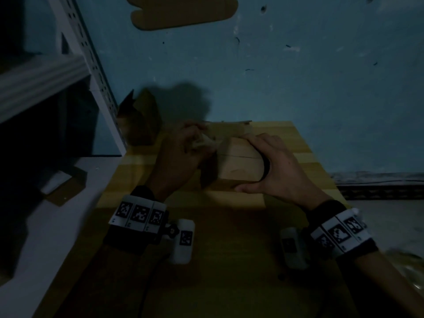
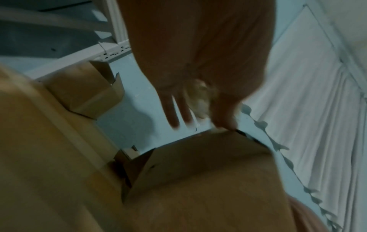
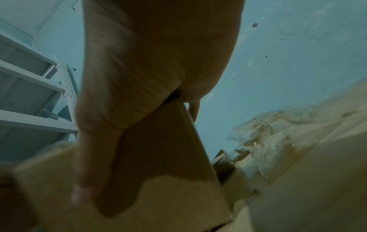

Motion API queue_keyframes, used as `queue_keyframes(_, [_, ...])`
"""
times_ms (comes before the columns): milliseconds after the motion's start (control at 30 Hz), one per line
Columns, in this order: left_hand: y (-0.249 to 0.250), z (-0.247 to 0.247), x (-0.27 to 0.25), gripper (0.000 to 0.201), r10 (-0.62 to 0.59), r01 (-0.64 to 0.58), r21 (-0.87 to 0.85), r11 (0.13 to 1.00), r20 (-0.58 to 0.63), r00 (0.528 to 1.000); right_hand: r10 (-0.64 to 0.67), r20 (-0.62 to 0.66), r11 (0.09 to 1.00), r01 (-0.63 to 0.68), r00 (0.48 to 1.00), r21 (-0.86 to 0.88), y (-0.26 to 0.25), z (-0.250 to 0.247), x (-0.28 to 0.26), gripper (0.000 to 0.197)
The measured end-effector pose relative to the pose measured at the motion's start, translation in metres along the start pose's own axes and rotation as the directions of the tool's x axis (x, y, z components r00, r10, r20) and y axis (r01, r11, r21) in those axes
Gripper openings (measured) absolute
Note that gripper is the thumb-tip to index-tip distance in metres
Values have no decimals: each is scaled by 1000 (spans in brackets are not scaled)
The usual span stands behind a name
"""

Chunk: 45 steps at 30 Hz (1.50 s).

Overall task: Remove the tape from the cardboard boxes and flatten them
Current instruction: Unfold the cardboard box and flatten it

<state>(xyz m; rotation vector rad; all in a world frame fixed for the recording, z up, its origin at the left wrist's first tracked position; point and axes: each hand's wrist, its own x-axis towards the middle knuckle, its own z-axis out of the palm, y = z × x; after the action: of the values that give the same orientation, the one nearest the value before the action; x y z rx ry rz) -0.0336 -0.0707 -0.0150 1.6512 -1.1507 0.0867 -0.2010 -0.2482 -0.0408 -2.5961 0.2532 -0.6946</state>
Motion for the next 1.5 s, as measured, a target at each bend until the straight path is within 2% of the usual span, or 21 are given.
queue_keyframes(67, [2, -3, 0, 14, 52, -48, -60, 997, 71, 996, 14, 0, 1000, -14, 1000, -1, 2, -1, -1, 113])
queue_keyframes(100, [2, -5, 0, 17, 67, -60, -74, 995, 92, 994, 16, -4, 1000, -16, 1000, -6, 3, -1, -1, 113])
queue_keyframes(200, [7, -9, -1, 25, 35, -18, -103, 994, 162, 986, -4, -4, 1000, 4, 1000, -9, 3, -1, -1, 112])
queue_keyframes(300, [13, -9, -3, 25, -51, 64, -112, 992, 117, 992, -25, 26, 1000, 25, 999, -10, 2, 0, -1, 111])
queue_keyframes(433, [15, -3, -6, 12, -42, 49, -189, 981, 42, 998, -35, 41, 999, 35, 999, -3, 2, 1, -1, 111])
queue_keyframes(667, [9, -6, -5, 21, -101, 90, -202, 975, -46, 994, -81, 50, 997, 81, 995, 5, 3, 1, -2, 111])
queue_keyframes(800, [6, -7, -3, 18, -216, 192, -279, 941, -55, 975, -115, 52, 993, 115, 992, -6, 3, 3, -2, 111])
queue_keyframes(967, [1, -9, -6, 20, -295, 278, -283, 918, -16, 955, -148, 46, 972, 154, 988, -180, 10, 5, 1, 114])
queue_keyframes(1100, [1, -7, -7, 19, -314, 298, -276, 914, -14, 949, -129, 44, 982, 134, 991, -132, 12, 6, 2, 115])
queue_keyframes(1200, [2, -11, -6, 19, -358, 333, -357, 873, -7, 934, -124, 17, 988, 125, 992, -92, 10, 7, 1, 113])
queue_keyframes(1333, [1, -11, -6, 23, -378, 321, -449, 834, -41, 925, -152, -35, 986, 149, 988, -76, 8, 7, 3, 108])
queue_keyframes(1467, [1, -6, -7, 9, -392, 311, -519, 796, -52, 918, -131, -64, 991, 128, 989, -48, 3, 5, 3, 98])
queue_keyframes(1500, [0, -5, -7, 15, -392, 310, -524, 793, -51, 918, -129, -75, 991, 126, 989, -46, 3, 4, 3, 96])
